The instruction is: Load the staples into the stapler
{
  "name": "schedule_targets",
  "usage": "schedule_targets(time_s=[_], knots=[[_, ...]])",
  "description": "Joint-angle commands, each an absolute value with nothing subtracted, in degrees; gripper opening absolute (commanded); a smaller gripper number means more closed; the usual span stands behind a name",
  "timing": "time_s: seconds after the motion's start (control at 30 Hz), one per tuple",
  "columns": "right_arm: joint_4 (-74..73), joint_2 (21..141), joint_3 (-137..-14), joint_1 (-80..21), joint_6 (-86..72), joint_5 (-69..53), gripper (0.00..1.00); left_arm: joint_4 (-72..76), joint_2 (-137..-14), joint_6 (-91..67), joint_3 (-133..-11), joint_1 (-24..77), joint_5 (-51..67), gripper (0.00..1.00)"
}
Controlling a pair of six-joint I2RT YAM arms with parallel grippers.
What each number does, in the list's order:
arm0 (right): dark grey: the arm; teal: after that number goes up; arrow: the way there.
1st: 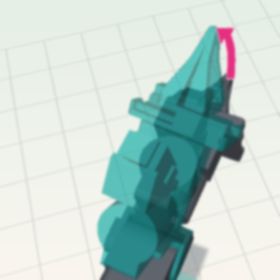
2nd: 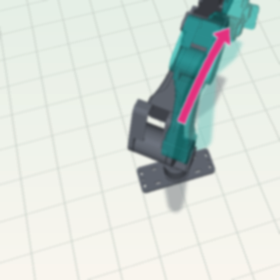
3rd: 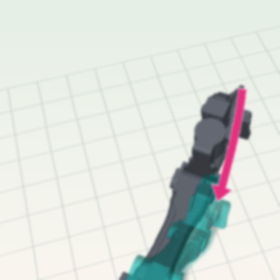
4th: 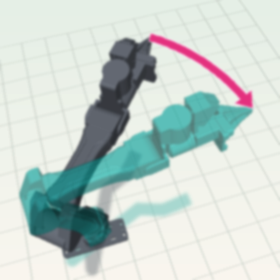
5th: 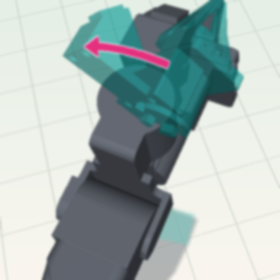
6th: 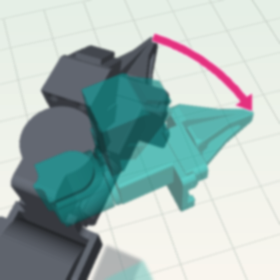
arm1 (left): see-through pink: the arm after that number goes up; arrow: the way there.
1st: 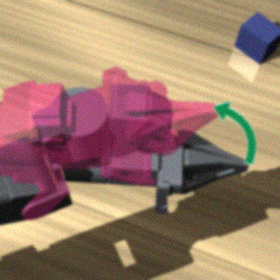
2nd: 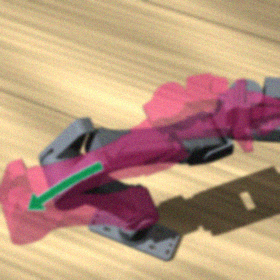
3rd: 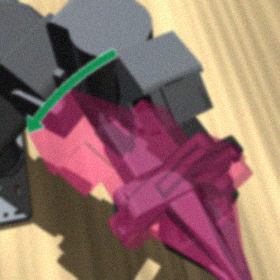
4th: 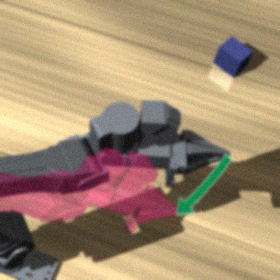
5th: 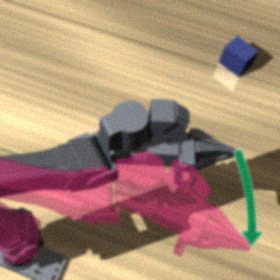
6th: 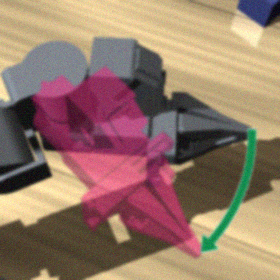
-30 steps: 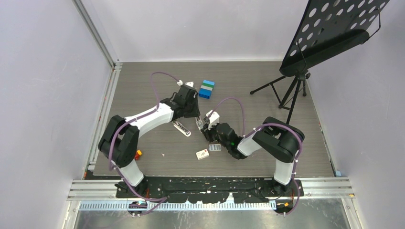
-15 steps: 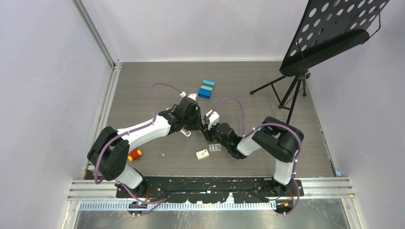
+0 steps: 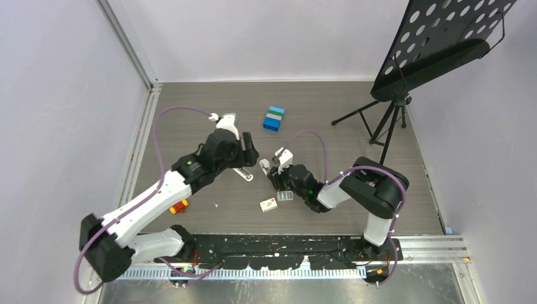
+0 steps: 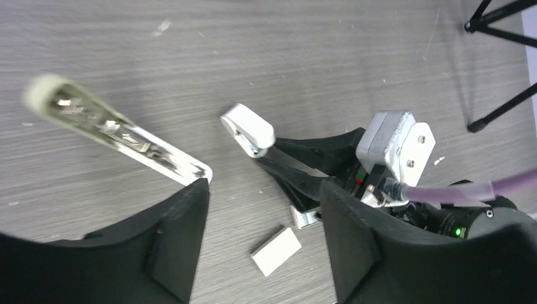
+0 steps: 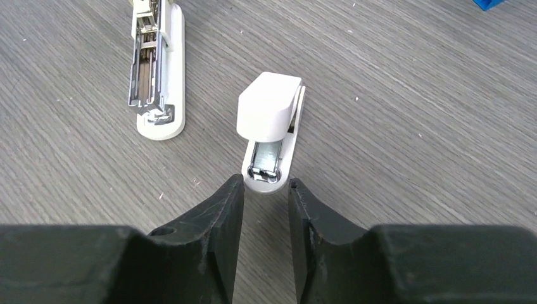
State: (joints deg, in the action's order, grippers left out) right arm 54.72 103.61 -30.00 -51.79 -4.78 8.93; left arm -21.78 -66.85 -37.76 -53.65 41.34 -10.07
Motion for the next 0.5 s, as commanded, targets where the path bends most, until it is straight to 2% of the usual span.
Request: schedule_targets(time_s=[0.0, 0.23, 0.47], knots=[[54.0, 98.8, -29.3, -52.5, -5.6, 10.4, 0.39, -30.7, -58.3, -33.1, -54.2, 41.2, -20.3, 0.71], [40.2, 92.7, -33.5, -53.1, -7.5, 11.0, 0.46, -39.9, -47.6, -27.4, -53.8, 41.2, -27.8, 0.8], [11.5, 82.9, -45.3, -53.1, -11.9, 11.2, 0.52, -46.4, -39.6, -21.0, -54.0, 41.2, -31.9, 0.93]])
